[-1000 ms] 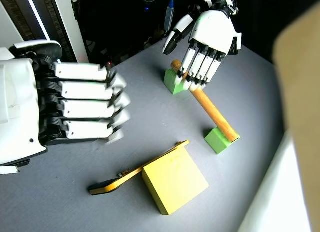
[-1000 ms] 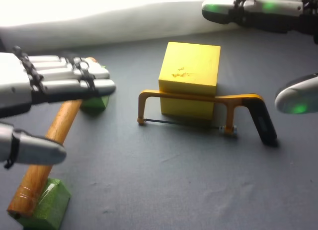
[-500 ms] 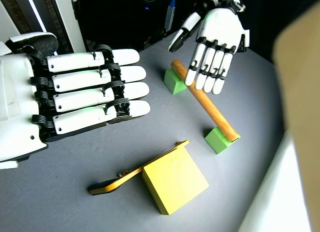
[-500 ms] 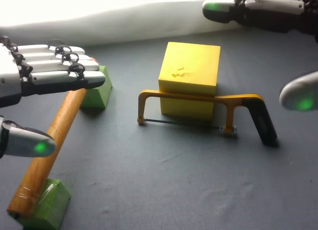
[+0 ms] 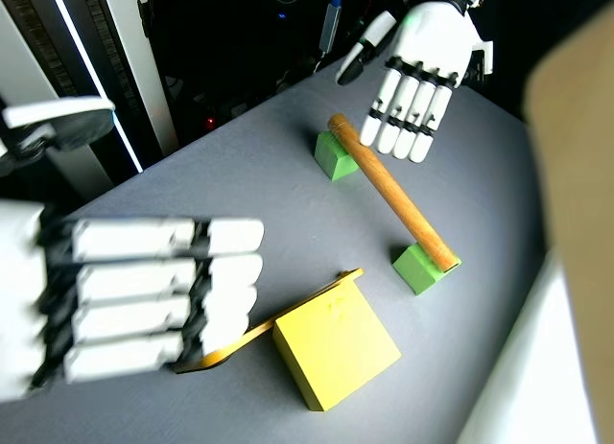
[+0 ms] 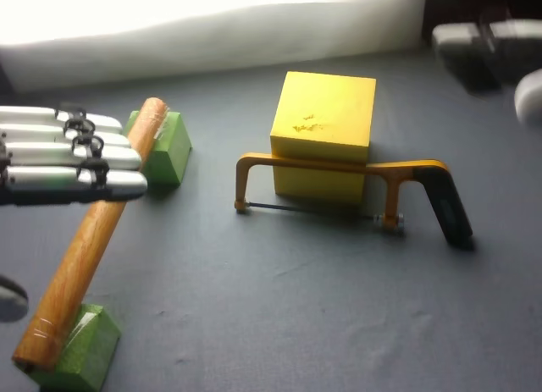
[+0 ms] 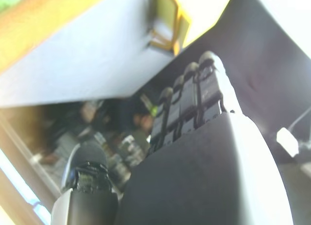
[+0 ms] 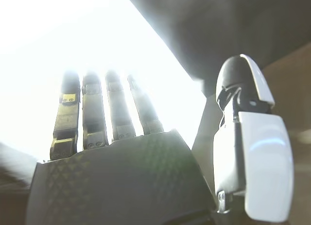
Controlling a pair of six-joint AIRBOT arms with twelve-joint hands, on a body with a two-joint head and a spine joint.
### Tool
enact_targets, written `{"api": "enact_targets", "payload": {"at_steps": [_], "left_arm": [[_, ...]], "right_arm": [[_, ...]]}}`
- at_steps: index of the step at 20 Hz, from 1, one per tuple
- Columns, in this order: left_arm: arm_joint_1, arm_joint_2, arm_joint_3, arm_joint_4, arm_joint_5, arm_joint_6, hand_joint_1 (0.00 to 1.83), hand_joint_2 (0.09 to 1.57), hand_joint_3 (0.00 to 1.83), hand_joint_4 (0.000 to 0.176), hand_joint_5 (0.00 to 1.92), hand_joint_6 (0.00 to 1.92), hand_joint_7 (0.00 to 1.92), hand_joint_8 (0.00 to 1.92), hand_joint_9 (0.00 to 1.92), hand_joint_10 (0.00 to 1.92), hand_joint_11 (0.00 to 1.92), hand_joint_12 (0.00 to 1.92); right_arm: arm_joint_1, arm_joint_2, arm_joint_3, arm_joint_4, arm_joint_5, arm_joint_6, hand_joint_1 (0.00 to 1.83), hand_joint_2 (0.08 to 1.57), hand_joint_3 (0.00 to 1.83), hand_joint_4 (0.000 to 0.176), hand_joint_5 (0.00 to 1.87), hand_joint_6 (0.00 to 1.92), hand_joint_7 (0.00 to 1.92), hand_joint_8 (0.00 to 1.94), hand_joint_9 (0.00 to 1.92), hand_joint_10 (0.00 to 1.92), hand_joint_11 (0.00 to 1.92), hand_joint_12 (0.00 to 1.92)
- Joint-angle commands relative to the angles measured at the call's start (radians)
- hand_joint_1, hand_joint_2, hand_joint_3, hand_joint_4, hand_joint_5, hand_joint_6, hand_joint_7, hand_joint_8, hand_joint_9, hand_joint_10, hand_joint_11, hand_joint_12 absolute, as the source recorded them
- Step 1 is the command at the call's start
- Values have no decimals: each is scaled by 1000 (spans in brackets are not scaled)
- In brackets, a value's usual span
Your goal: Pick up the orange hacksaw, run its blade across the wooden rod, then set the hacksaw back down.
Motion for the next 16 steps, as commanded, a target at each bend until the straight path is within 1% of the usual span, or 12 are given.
{"api": "enact_targets", "payload": {"at_steps": [1, 2, 4, 5, 6, 7, 8, 9, 11, 12, 14, 16], "left_arm": [[-21, 17, -7, -37, -70, -4, 50, 1253, 4, 0, 3, 0, 5, 1, 17, 5, 25, 16], [-30, 27, -15, -1, -74, -15, 76, 1246, 0, 0, 20, 6, 24, 7, 32, 9, 35, 24], [-55, 54, -42, 64, -76, -34, 79, 1259, 5, 0, 0, 0, 0, 0, 7, 3, 20, 20], [-64, 62, -49, 94, -85, -42, 80, 1258, 4, 0, 3, 1, 5, 2, 24, 9, 43, 33], [-70, 71, -53, 125, -101, -43, 90, 1259, 3, 0, 2, 1, 3, 1, 23, 7, 38, 35], [-73, 75, -53, 151, -116, -46, 105, 1262, 3, 0, 2, 0, 2, 0, 24, 6, 31, 37], [-74, 81, -53, 186, -137, -48, 109, 1262, 2, 0, 4, 1, 0, 0, 19, 3, 24, 37], [-69, 84, -50, 218, -161, -48, 110, 1262, 2, 0, 5, 2, 0, 0, 16, 2, 23, 38], [-61, 86, -45, 267, -181, -48, 100, 1265, 3, 0, 3, 0, 0, 0, 15, 1, 12, 39], [-54, 87, -42, 312, -190, -48, 83, 1268, 3, 0, 0, 0, 0, 0, 2, 0, 0, 36], [-46, 88, -42, 355, -190, -48, 100, 1268, 2, 0, 0, 0, 0, 0, 0, 0, 0, 31], [-43, 87, -44, 405, -175, -48, 94, 1280, 5, 0, 0, 0, 0, 0, 0, 0, 0, 3]], "right_arm": [[-4, 16, -1, 82, 91, 13, 321, 1040, 0, 0, 42, 1, 72, 1, 98, 1, 0, 382], [-28, 22, 0, 91, 97, 17, 355, 1030, 0, 0, 42, 1, 70, 0, 102, 2, 0, 417], [-80, 38, 4, 92, 96, 67, 458, 1023, 0, 0, 29, 1, 48, 0, 88, 0, 0, 414], [-97, 42, 9, 92, 96, 91, 457, 1034, 0, 0, 5, 0, 22, 0, 63, 0, 0, 389], [-107, 43, 18, 92, 93, 101, 509, 1037, 1, 0, 0, 0, 8, 0, 44, 0, 0, 332], [-111, 43, 24, 92, 94, 110, 612, 1024, 0, 0, 4, 1, 23, 4, 56, 4, 0, 354], [-119, 42, 35, 92, 97, 119, 665, 1015, 0, 0, 13, 3, 34, 4, 64, 5, 0, 386], [-138, 42, 50, 92, 114, 121, 682, 1030, 2, 0, 2, 0, 14, 4, 41, 4, 0, 333], [-191, 38, 87, 92, 182, 123, 731, 1054, 4, 0, 10, 2, 35, 5, 57, 6, 0, 387], [-235, 29, 125, 92, 255, 123, 776, 1075, 5, 0, 17, 5, 38, 4, 63, 5, 0, 421], [-269, 12, 174, 92, 312, 101, 747, 1090, 7, 0, 21, 4, 50, 5, 74, 7, 0, 461], [-308, -16, 238, 92, 399, 87, 731, 1113, 9, 0, 4, 0, 30, 1, 47, 2, 0, 423]]}}
